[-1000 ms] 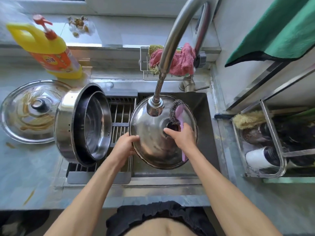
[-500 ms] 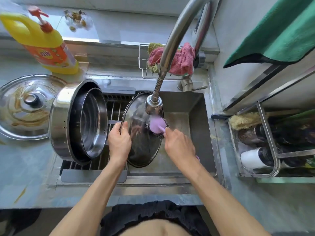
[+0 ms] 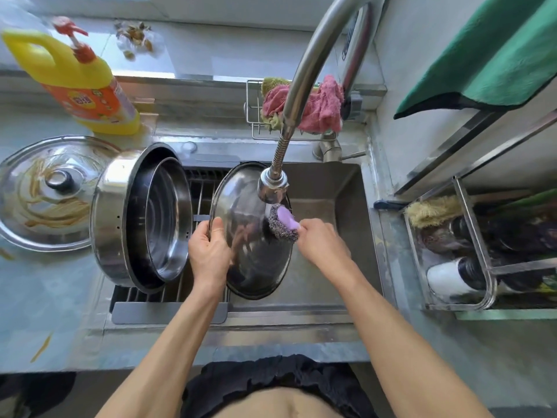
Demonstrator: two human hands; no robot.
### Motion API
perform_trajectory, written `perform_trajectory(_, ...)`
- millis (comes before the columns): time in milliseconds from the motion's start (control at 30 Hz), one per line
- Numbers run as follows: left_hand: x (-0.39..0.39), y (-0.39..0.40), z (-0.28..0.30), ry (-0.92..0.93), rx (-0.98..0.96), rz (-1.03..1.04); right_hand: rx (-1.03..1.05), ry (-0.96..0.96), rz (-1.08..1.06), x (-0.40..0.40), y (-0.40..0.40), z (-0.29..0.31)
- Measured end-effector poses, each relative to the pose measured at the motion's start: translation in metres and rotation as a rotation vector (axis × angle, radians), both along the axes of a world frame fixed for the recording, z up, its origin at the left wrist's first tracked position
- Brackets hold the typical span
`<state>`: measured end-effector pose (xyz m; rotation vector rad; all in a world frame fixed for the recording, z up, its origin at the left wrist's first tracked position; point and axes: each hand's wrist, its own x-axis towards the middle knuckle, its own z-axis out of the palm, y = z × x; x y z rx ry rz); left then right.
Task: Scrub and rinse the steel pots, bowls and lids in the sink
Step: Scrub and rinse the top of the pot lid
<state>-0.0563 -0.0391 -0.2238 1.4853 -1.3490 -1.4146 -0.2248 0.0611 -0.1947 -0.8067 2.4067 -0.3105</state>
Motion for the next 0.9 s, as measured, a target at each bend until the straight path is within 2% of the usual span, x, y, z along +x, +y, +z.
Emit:
perform_trajectory(200,-0.010,-0.004,-0.011,0.201,0.322,0.270,-0.266,-0.230,-0.254,-0.008,0.010,-0.025)
perform_trajectory(300,-0.014,0.001,-0.016,0.277,0.484,0.370,-0.286,-0.201,-0.284,-0.001,0.021,-0.028)
perform_trajectory(433,-0.020,0.009,-0.023,0.250,0.528,0.329,-0.195,-0.099,-0.139,0.015,0.036,-0.034)
perform_trajectory(533,-0.025,0.016,-0.023,0.225,0.546,0.215,-0.146,-0.080,-0.185,0.008,0.051,-0.037)
perform_trajectory(700,-0.020,0.021,-0.026,0.177,0.451,-0.089,-0.244,-0.124,-0.408,-0.013,0.057,-0.019)
perform_trajectory(800,-0.024,0.027,-0.021,0.056,0.224,-0.375,-0.321,-0.252,-0.588,-0.026,0.054,-0.007)
perform_trajectory(900,-0.035,0.038,-0.016,-0.082,-0.007,-0.526,-0.353,-0.345,-0.691,-0.035,0.053,0.006)
